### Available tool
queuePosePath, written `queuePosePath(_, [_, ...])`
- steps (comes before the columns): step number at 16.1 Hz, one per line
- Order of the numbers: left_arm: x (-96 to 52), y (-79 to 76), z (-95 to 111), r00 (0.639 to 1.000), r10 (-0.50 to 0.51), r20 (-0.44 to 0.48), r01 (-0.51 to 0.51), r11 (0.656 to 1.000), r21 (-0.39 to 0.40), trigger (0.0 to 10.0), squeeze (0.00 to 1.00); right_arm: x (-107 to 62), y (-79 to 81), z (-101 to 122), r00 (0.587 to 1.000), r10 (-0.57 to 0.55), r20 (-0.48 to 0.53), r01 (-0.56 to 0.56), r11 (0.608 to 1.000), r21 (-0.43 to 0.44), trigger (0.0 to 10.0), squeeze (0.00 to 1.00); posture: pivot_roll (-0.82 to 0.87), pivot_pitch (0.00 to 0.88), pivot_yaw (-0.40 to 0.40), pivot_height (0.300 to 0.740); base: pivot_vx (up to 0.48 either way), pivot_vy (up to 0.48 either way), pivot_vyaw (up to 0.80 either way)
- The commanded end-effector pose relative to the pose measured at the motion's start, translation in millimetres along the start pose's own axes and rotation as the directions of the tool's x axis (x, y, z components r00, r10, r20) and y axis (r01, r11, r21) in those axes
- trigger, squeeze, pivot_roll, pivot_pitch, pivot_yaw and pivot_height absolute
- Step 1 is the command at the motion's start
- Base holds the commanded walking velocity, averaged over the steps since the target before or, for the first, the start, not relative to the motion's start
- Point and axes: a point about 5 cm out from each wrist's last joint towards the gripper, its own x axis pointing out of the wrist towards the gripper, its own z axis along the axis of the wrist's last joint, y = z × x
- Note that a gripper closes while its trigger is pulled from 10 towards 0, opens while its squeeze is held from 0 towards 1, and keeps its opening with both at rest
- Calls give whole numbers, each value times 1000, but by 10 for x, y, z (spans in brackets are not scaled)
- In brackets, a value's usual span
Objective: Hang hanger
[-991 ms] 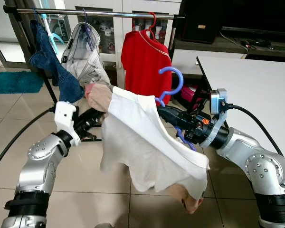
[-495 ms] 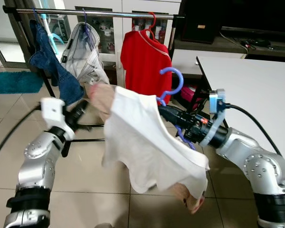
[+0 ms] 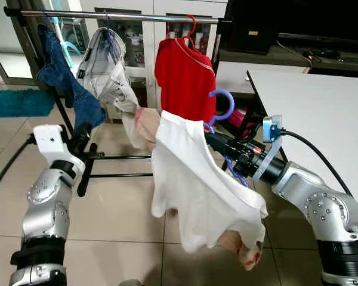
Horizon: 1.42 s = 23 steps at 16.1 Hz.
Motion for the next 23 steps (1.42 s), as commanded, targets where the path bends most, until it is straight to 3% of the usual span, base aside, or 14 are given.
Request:
queuePosePath(1, [22,-158,-1,992,-123,-4,123,992,-28,10000,0,9,70,133,998,56,41,-55,998,-23,10000,0,-43,0,-15,740,0,0,0])
queuePosePath(2, [10,-224,-5,980,-200,-8,200,980,-1,10000,0,-4,89,136,996,79,44,-79,997,-14,10000,0,-45,0,-14,740,0,0,0])
queuePosePath(3, [3,-249,-12,973,-230,-18,231,973,24,10000,980,-9,97,139,995,91,48,-91,996,-8,10000,0,-46,0,-13,740,0,0,0])
queuePosePath(4, [-16,-302,-28,955,-293,-39,295,952,82,10000,1000,-20,112,142,991,120,61,-120,993,5,10000,0,-47,0,-10,740,0,0,0])
queuePosePath(5, [-16,-322,-18,950,-311,-36,313,935,168,10000,1000,-33,121,137,987,148,67,-149,989,9,10000,0,-47,0,-10,740,0,0,0])
queuePosePath(9, [-49,-289,8,949,-316,-19,308,907,287,10000,1000,-60,161,110,970,226,84,-231,972,50,10000,0,-51,0,0,740,0,0,0])
queuePosePath(11, [-112,-255,4,950,-312,-4,301,912,280,10000,1000,-77,174,103,966,245,85,-250,967,54,10000,0,-58,0,13,740,0,0,0])
queuePosePath(14, [-278,-183,10,933,-360,2,354,916,187,10000,1000,-120,184,127,958,273,88,-278,959,52,10000,0,-58,0,5,740,0,0,0])
queuePosePath(16, [-276,-200,6,904,-427,-31,426,892,152,10000,1000,-113,194,130,953,294,74,-297,954,46,10000,0,-58,0,3,740,0,0,0])
queuePosePath(18, [-243,-247,40,853,-516,-77,521,846,116,10000,1000,-108,215,146,948,310,74,-314,949,42,10000,0,-61,0,7,740,0,0,0])
queuePosePath(21, [-153,-220,41,854,-509,-109,520,839,162,10000,1000,-110,233,146,943,326,74,-329,943,43,10000,0,-69,0,10,740,0,0,0])
queuePosePath(22, [-110,-199,44,861,-497,-111,509,843,175,10000,620,-112,240,139,941,331,73,-334,941,44,10000,0,-71,0,11,740,0,0,0])
queuePosePath(23, [-92,-188,53,865,-489,-108,501,846,182,10000,0,-113,246,136,940,333,72,-336,941,43,10000,0,-71,0,11,740,0,0,0])
